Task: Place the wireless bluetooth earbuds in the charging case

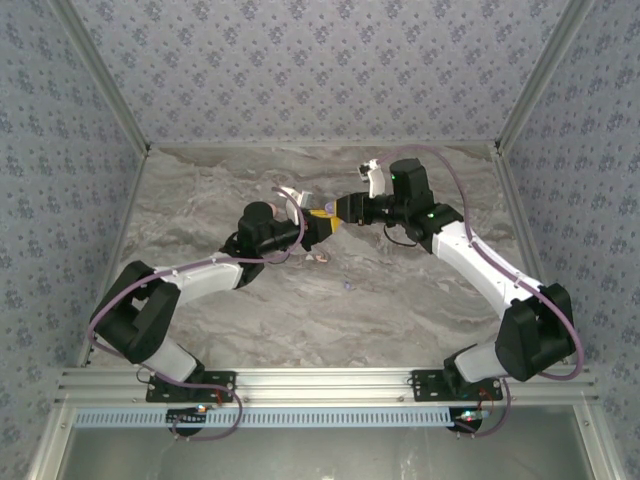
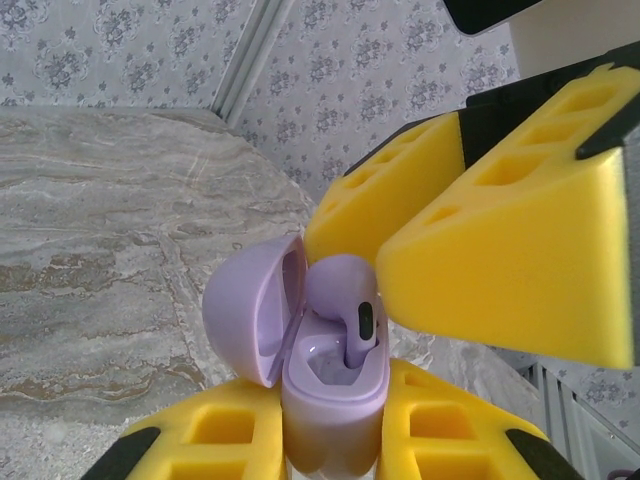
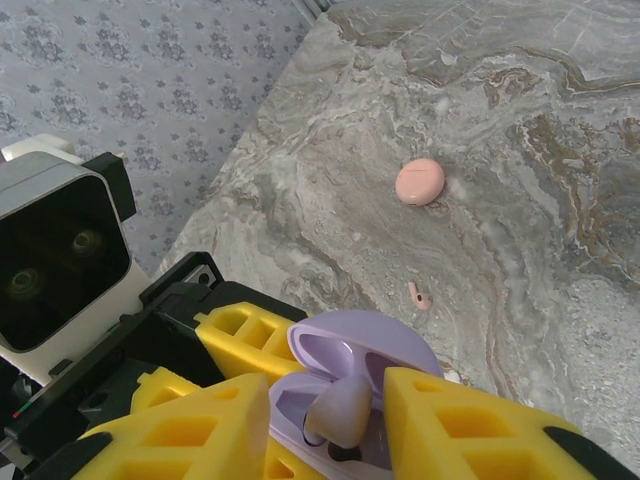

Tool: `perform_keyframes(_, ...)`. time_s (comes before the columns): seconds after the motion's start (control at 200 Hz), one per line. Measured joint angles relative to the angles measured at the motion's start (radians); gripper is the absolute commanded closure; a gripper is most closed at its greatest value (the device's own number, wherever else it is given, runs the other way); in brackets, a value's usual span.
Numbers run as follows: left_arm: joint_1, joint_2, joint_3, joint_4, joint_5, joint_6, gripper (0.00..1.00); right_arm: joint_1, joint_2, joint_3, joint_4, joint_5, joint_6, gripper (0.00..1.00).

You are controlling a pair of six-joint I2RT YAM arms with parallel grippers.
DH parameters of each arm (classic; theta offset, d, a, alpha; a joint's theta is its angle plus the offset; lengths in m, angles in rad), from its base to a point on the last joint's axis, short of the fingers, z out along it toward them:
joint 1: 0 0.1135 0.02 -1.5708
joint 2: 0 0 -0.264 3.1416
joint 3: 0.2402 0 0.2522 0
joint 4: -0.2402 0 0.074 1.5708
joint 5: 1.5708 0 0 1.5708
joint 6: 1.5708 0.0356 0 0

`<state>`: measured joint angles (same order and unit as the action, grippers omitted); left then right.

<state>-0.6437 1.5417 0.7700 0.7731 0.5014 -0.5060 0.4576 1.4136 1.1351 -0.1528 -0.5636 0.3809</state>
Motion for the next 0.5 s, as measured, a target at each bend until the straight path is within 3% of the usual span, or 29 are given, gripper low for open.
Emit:
perform_keyframes(0.245, 0.000, -0.011, 0.009, -0.031, 0.000, 0.042, 0.88, 0.014, -0.002, 0.057, -0.068, 0.029, -0.037, 0.52)
perform_keyframes(0.39, 0.000, -0.016, 0.015, -0.068, 0.000, 0.074, 0.88, 0.018, -0.021, 0.081, -0.111, 0.050, -0.062, 0.53)
perform_keyframes(0.5, 0.000, -0.024, 0.020, -0.094, -0.001, 0.096, 0.88, 0.018, -0.031, 0.095, -0.136, 0.059, -0.081, 0.60)
